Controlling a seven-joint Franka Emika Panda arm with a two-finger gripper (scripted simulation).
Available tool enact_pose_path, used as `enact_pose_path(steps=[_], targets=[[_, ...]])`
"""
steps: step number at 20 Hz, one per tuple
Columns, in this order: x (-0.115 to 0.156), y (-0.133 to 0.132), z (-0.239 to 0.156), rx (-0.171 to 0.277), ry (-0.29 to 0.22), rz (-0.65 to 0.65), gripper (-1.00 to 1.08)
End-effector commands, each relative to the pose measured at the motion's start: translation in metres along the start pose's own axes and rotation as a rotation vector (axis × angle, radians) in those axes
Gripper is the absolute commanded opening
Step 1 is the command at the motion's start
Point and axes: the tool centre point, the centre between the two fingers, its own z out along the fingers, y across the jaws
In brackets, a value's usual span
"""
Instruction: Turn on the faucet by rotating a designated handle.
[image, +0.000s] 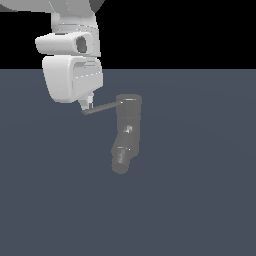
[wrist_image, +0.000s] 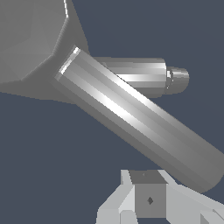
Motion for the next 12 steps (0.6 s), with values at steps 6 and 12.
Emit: enact_pose_path(steps=[6, 12], targets=[[0.02, 0.016, 0.0, -0.002, 0.002, 0.008, -1.0], [0.031, 0.029, 0.0, -0.002, 0.002, 0.006, -1.0]])
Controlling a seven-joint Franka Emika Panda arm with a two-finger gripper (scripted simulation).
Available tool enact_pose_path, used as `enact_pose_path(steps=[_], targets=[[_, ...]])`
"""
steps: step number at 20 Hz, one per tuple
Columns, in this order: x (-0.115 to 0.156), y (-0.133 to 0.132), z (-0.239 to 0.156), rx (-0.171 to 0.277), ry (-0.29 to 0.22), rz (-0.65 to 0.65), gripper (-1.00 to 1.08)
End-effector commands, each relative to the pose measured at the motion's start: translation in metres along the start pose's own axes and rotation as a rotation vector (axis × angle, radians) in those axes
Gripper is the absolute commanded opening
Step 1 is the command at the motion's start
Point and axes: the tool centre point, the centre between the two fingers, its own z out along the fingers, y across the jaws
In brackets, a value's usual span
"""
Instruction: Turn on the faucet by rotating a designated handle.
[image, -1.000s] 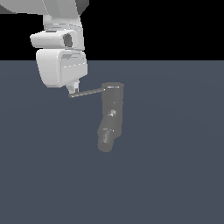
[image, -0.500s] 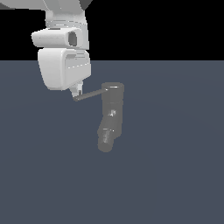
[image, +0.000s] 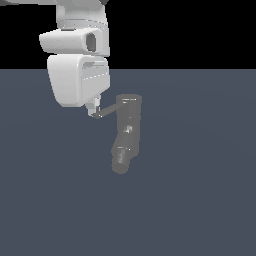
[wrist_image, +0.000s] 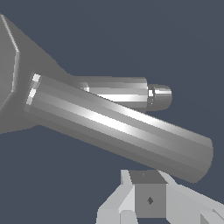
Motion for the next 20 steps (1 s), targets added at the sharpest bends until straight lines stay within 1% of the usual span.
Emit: enact_pose_path(steps=[1, 8, 10, 20], targets=[[0.007, 0.006, 0.0, -0.002, 0.002, 0.003, -1.0], [0.021, 0.022, 0.0, -0.003, 0.002, 0.001, -1.0], [0.017, 0.019, 0.0, -0.001, 0.001, -0.003, -1.0], [0.068, 0.019, 0.0, -0.002, 0.001, -0.001, -1.0]])
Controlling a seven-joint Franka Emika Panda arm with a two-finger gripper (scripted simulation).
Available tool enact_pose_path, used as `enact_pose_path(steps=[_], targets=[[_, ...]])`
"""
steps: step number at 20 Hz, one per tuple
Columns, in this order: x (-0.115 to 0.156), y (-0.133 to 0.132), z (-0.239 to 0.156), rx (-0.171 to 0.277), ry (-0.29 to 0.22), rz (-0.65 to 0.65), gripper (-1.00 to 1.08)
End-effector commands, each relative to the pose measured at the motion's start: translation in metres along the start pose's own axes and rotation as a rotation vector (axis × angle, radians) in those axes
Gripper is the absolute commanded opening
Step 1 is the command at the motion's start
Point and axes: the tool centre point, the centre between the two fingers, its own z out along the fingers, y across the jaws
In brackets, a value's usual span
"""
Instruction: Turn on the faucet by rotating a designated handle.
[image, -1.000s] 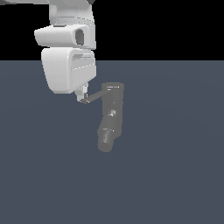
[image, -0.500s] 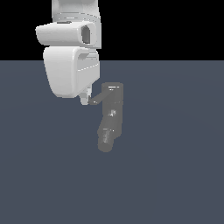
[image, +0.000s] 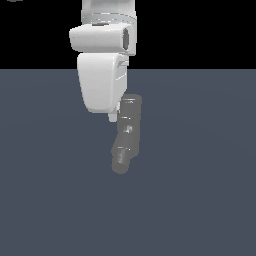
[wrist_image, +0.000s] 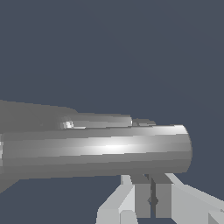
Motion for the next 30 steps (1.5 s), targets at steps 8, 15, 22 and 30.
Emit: enact_pose_path(steps=[8, 15, 22, 30], targets=[[0.058, 0.0, 0.0, 0.0, 0.0, 0.017, -1.0], [0.065, -0.007, 0.0, 0.0, 0.001, -0.006, -1.0], [0.088, -0.027, 0.0, 0.0, 0.001, 0.0, -1.0], [0.114, -0.05, 0.0, 0.0, 0.001, 0.008, -1.0]])
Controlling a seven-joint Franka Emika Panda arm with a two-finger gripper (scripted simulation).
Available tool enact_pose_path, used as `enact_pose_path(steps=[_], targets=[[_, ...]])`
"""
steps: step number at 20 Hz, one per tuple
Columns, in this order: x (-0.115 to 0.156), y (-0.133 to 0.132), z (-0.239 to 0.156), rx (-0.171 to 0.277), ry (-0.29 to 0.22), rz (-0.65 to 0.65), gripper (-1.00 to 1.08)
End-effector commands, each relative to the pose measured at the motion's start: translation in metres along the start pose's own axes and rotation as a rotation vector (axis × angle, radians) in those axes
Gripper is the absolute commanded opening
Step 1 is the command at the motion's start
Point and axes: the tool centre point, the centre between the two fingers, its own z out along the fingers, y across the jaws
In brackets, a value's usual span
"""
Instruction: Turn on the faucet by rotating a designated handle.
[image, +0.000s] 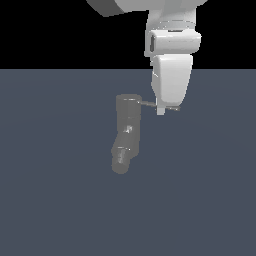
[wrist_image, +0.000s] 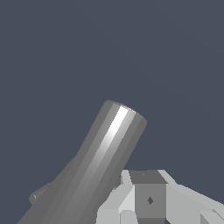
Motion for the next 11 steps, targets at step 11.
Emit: enact_pose_path(steps=[11], targets=[[0.044, -0.033, 0.0, 0.002, 0.0, 0.023, -1.0]])
